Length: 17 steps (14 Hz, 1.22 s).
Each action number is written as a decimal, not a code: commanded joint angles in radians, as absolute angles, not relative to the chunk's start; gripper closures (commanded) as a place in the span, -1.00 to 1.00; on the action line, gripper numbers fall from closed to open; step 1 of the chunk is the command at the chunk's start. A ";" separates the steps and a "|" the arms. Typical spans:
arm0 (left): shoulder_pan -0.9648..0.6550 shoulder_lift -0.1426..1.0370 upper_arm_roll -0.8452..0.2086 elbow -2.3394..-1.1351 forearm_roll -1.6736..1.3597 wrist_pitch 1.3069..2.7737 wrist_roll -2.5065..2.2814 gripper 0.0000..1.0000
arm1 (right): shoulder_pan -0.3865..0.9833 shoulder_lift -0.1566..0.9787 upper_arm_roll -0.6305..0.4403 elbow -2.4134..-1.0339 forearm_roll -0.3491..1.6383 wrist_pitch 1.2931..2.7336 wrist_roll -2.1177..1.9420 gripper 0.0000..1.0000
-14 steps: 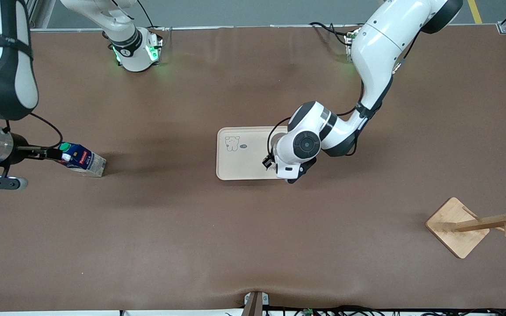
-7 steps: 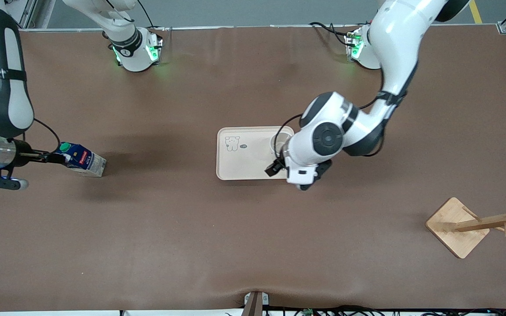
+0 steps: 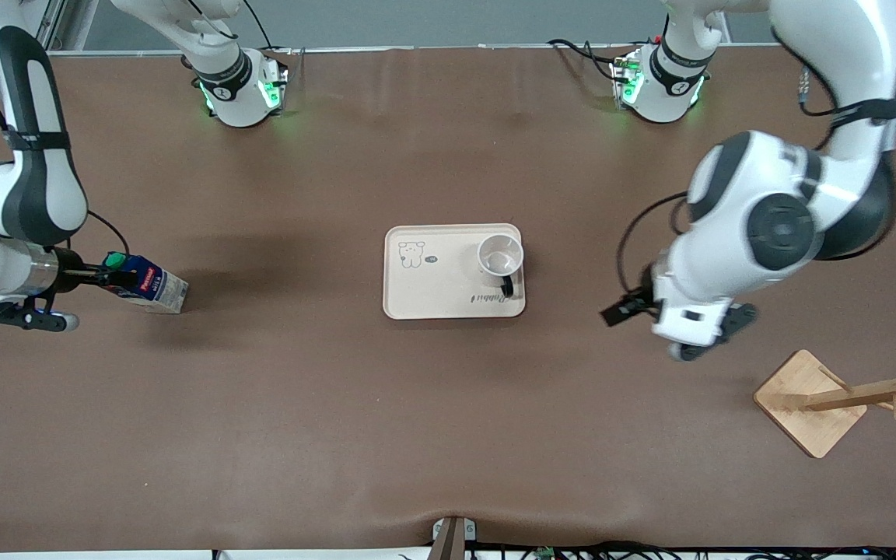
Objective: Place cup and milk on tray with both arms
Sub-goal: 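Set the mug on the tray while the right gripper lifts the milk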
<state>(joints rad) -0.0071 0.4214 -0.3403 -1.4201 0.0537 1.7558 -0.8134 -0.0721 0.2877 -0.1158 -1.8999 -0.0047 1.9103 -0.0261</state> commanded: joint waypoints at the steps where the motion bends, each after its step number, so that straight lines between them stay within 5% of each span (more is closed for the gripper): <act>1: 0.127 0.341 -0.347 -1.439 0.071 1.686 -0.628 -1.00 | -0.075 0.249 -0.107 -1.951 0.008 1.924 -0.034 0.36; 2: 0.174 0.324 -0.350 -1.437 0.068 1.677 -0.558 -1.00 | -0.069 0.247 -0.106 -1.948 0.006 1.899 -0.046 0.97; 8: 0.342 0.201 -0.337 -1.437 0.091 1.614 -0.192 -1.00 | 0.110 0.247 -0.097 -1.662 0.015 1.556 -0.028 1.00; 12: 0.347 0.199 -0.334 -1.402 0.118 1.559 -0.178 -1.00 | 0.360 0.258 -0.098 -1.577 0.110 1.543 0.111 1.00; 17: 0.338 0.186 -0.354 -1.355 0.106 1.453 -0.176 -1.00 | 0.613 0.420 -0.098 -1.419 0.208 1.572 0.496 1.00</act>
